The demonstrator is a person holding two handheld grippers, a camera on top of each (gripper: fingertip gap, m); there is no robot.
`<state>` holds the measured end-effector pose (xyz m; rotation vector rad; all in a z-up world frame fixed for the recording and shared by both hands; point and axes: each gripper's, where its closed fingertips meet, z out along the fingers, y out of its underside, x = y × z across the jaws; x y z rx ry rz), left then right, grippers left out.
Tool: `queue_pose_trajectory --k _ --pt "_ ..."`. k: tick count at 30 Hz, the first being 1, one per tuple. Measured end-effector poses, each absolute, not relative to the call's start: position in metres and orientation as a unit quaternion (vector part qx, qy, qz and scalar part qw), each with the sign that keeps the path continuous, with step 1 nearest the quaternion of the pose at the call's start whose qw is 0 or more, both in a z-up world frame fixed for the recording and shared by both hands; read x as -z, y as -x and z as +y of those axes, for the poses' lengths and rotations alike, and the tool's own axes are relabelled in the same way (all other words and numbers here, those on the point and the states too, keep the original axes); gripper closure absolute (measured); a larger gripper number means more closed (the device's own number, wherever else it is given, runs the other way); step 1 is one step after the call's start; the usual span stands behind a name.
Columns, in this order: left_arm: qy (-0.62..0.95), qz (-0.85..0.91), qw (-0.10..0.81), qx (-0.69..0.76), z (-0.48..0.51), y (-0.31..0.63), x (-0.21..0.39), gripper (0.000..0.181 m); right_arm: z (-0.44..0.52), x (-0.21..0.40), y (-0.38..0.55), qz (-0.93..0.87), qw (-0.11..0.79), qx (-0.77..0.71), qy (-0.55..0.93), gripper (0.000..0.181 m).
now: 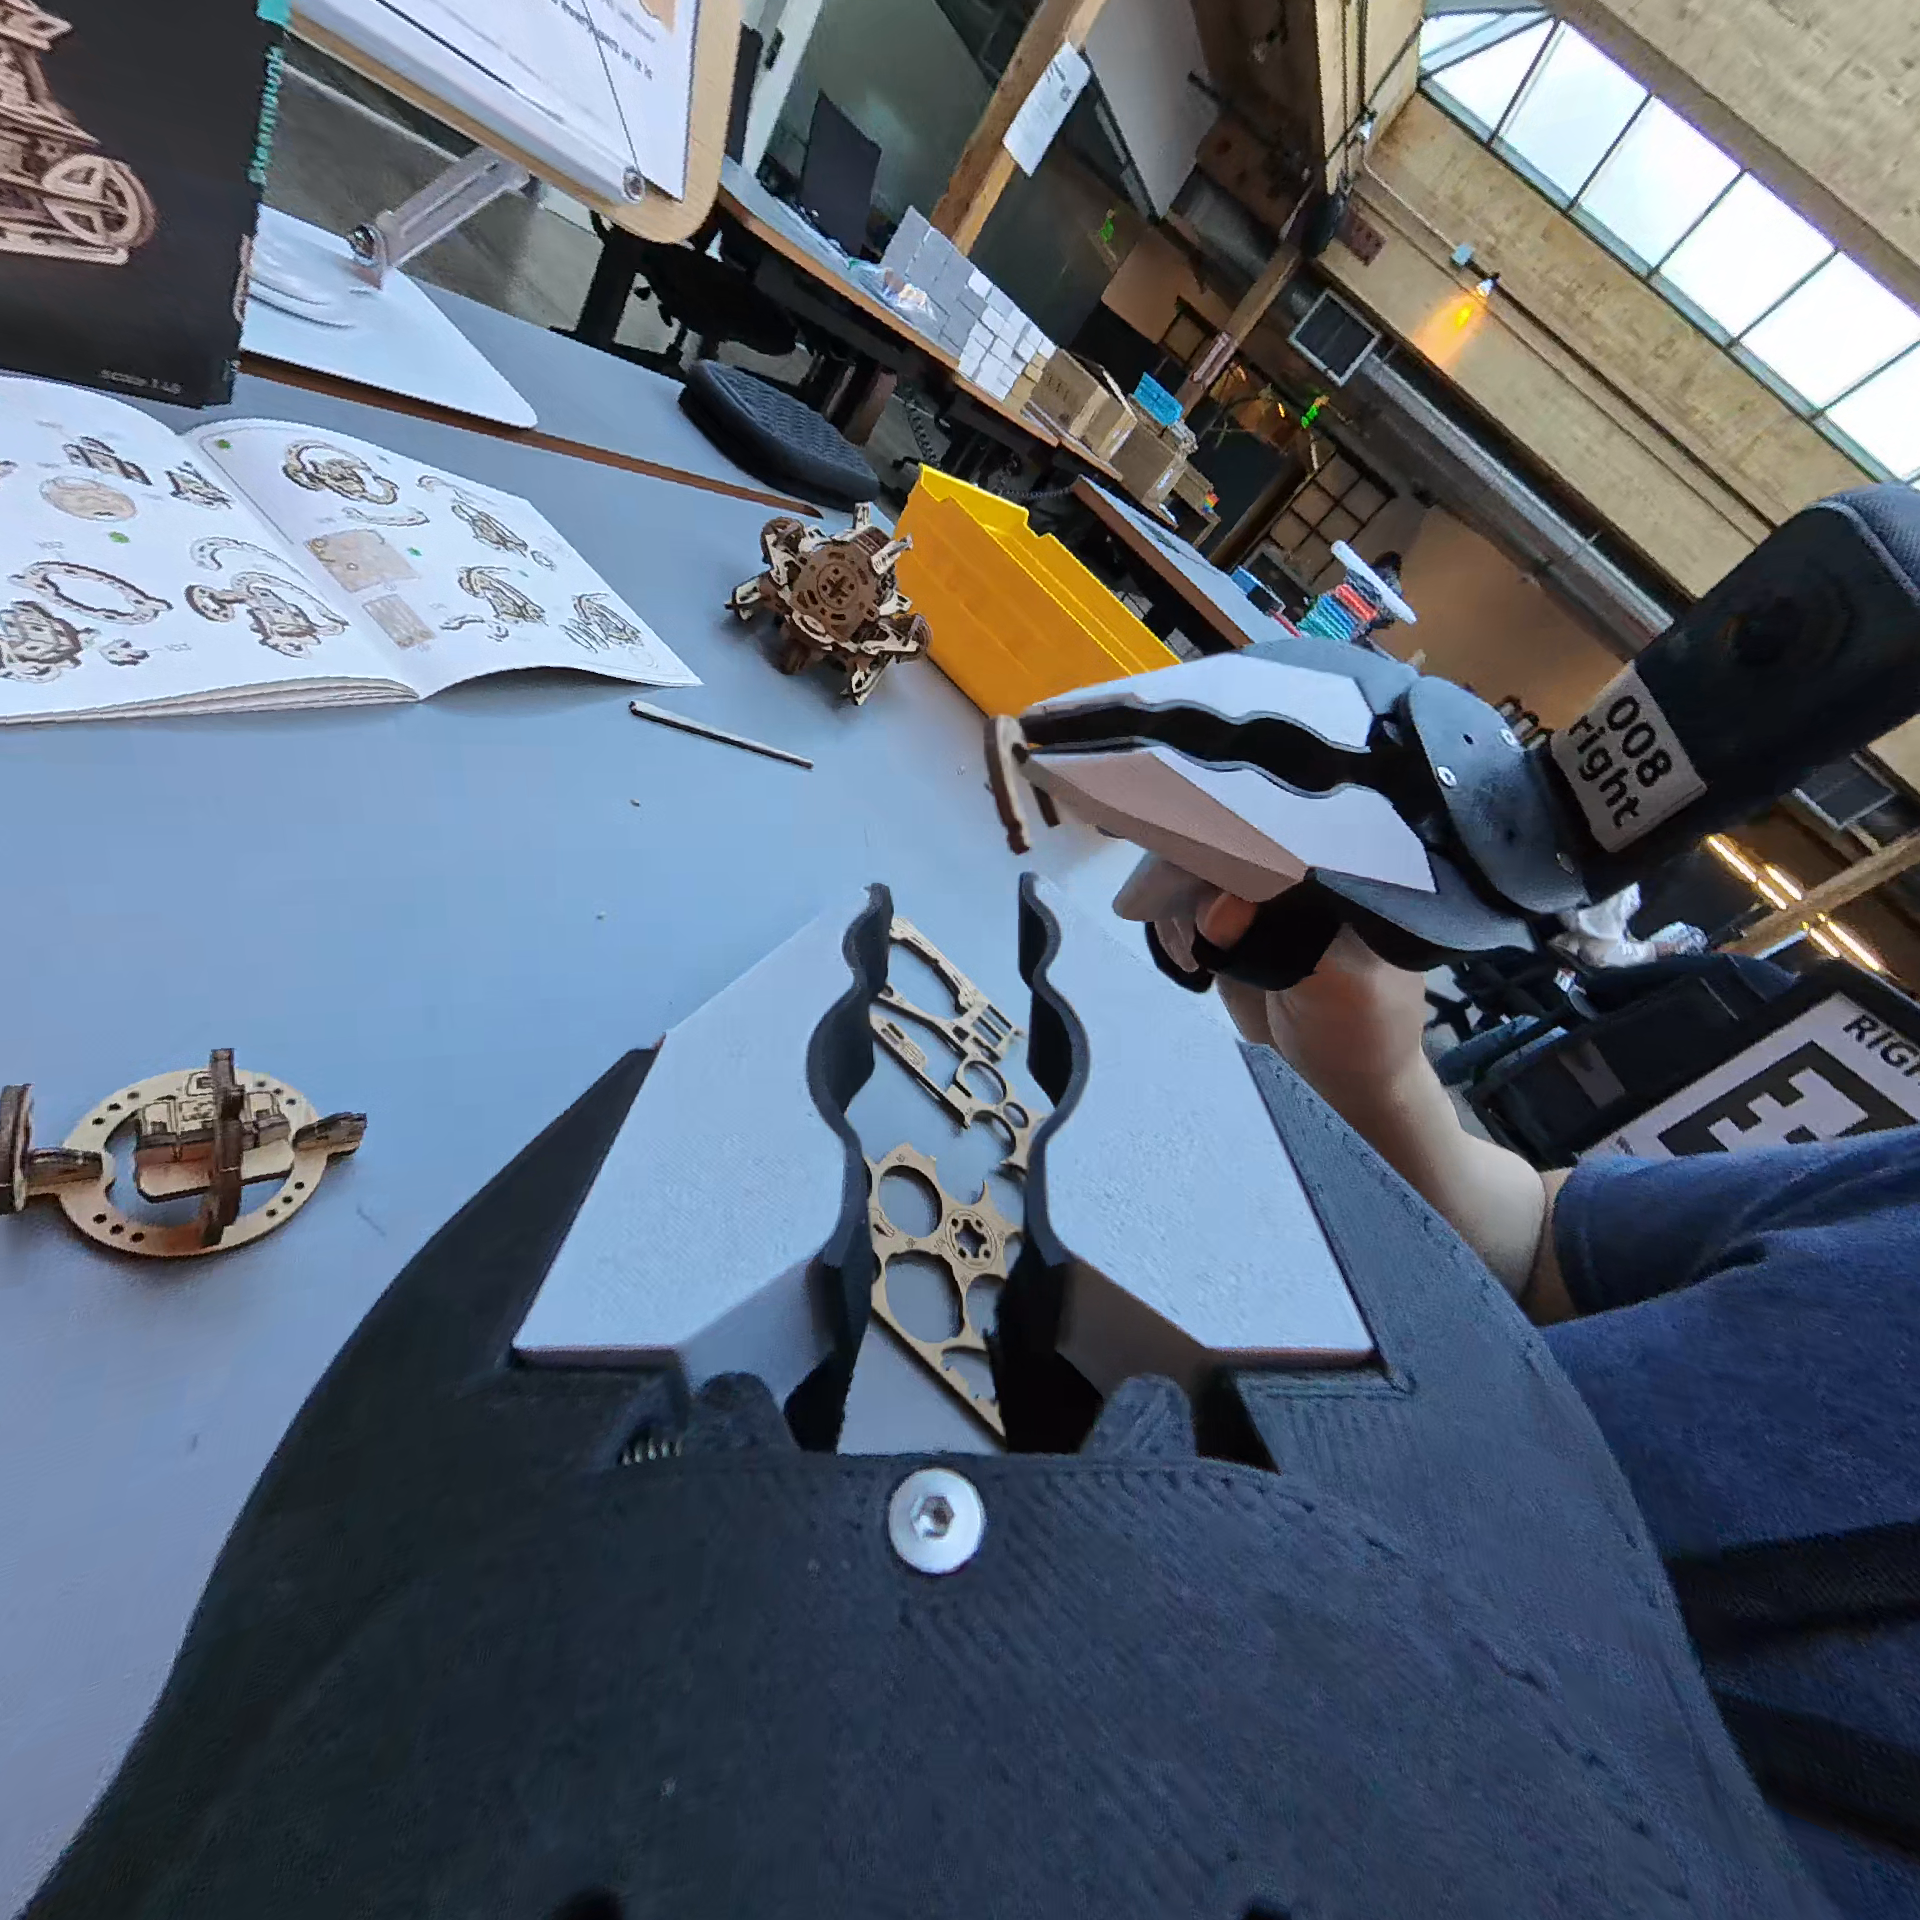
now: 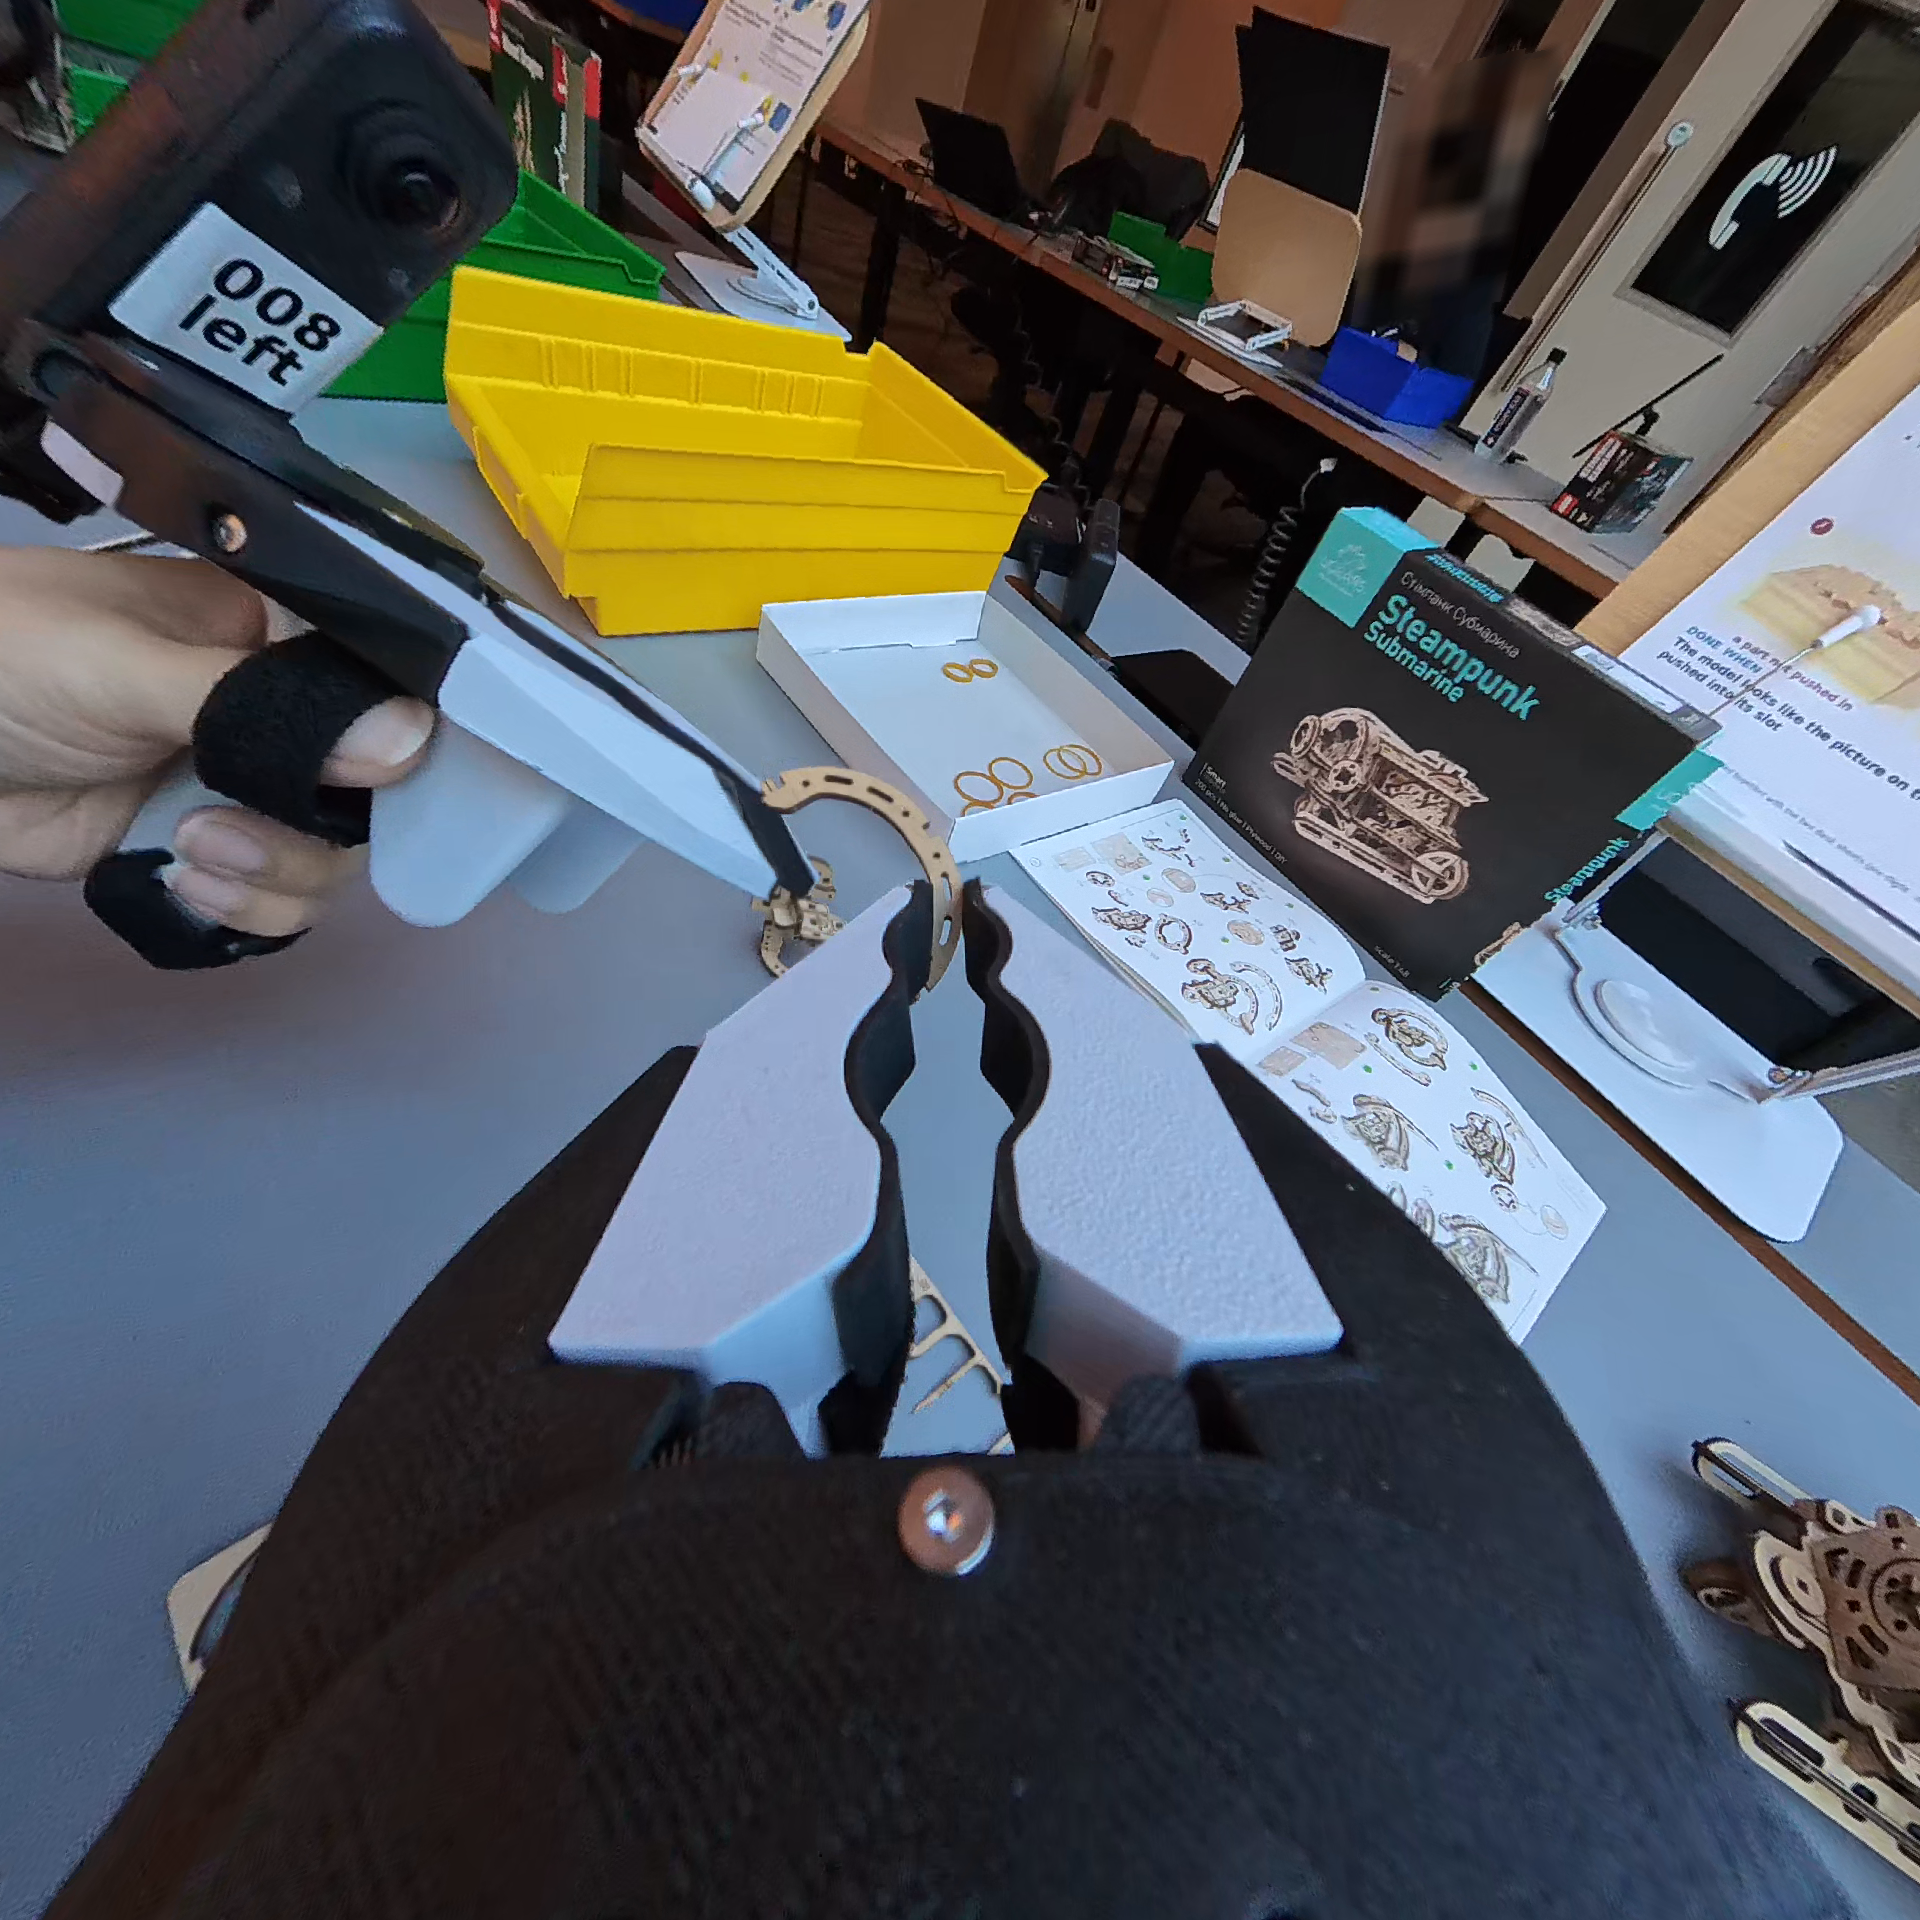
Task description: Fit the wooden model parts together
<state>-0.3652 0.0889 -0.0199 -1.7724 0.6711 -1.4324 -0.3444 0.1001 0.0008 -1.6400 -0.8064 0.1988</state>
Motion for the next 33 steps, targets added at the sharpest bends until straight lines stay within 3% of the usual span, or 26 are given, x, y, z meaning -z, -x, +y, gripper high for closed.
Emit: queue_pose_trajectory --k 9,25,33 --pt "0.676 0.278 0.401 0.552 0.084 0.37 0.014 0.166 0.099 0.006 0.354 -0.371 0.61 -0.061 0.698 0.177" --pt "0.662 0.24 0.345 0.621 0.079 0.375 0.02 0.181 0.09 0.018 0.357 -0.388 0.631 -0.046 0.67 0.176" --pt "0.695 0.205 0.341 0.598 0.104 0.392 0.041 0.181 0.097 0.043 0.304 -0.35 0.628 -0.128 0.684 0.147"
